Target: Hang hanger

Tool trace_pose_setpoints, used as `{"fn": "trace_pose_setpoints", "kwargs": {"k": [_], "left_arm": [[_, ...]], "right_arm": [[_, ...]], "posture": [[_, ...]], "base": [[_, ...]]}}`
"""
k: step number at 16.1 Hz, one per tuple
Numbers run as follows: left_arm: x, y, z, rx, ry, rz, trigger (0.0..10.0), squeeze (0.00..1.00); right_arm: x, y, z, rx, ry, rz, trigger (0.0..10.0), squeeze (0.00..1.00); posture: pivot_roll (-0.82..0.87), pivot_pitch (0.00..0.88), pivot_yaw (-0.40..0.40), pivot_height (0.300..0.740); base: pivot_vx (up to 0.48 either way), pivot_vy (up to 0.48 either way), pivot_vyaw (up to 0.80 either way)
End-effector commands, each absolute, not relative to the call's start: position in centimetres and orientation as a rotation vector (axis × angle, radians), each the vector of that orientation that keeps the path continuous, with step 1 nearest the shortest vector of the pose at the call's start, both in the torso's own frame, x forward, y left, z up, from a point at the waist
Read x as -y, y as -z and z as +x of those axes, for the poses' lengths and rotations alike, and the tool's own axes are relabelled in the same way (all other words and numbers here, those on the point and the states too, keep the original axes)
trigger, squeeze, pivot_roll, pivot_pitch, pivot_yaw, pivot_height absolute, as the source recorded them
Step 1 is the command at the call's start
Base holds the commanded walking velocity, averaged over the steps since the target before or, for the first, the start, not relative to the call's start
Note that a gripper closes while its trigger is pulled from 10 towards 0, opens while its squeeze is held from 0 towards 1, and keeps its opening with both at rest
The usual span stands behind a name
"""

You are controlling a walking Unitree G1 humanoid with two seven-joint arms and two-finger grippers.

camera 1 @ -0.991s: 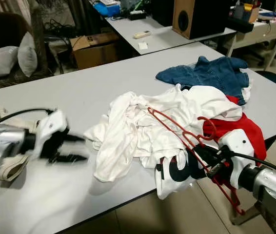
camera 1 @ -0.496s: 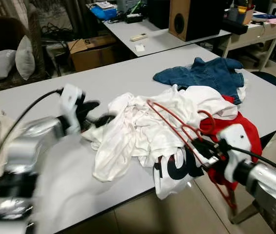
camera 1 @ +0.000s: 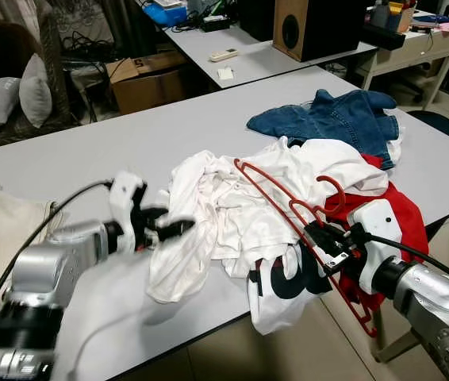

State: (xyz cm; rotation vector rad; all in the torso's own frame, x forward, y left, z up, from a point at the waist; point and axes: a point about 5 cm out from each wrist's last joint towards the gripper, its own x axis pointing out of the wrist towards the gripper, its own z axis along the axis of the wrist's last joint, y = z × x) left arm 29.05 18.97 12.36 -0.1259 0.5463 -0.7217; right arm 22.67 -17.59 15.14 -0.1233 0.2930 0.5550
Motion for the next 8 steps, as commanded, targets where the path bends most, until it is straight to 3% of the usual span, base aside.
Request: {"fn": "trace_pose_setpoints", "kwargs": {"k": [1,3,5,8], "left_arm": [[-18.9,-12.0,28.6,-0.584,0.735,-0.089,10.0,0.0],[-19.0,-11.6,28.5,-0.573,0.731,-0.04,2.7,0.0],[-18.8,-11.1,28.3,-0.589,0.749,0.011,0.8,0.0],[-18.5,-10.9,28.1,-0.597,0.779,0.017,0.0,0.0]], "right_arm": [[17.6,-15.1,22.8,-0.305,-0.561,-0.117,10.0,0.0],[17.6,-15.1,22.8,-0.305,-0.562,-0.121,10.0,0.0],[17.6,-15.1,22.8,-0.307,-0.564,-0.125,10.0,0.0],[17.6,-15.2,22.8,-0.306,-0.562,-0.128,10.0,0.0]], "posture": [[0.01,0.0,0.11,0.74],[0.01,0.0,0.109,0.74],[0.01,0.0,0.111,0.74],[0.0,0.0,0.117,0.74]], "base": [[0.0,0.0,0.0],[0.0,0.0,0.0],[0.0,0.0,0.0],[0.0,0.0,0.0]]}}
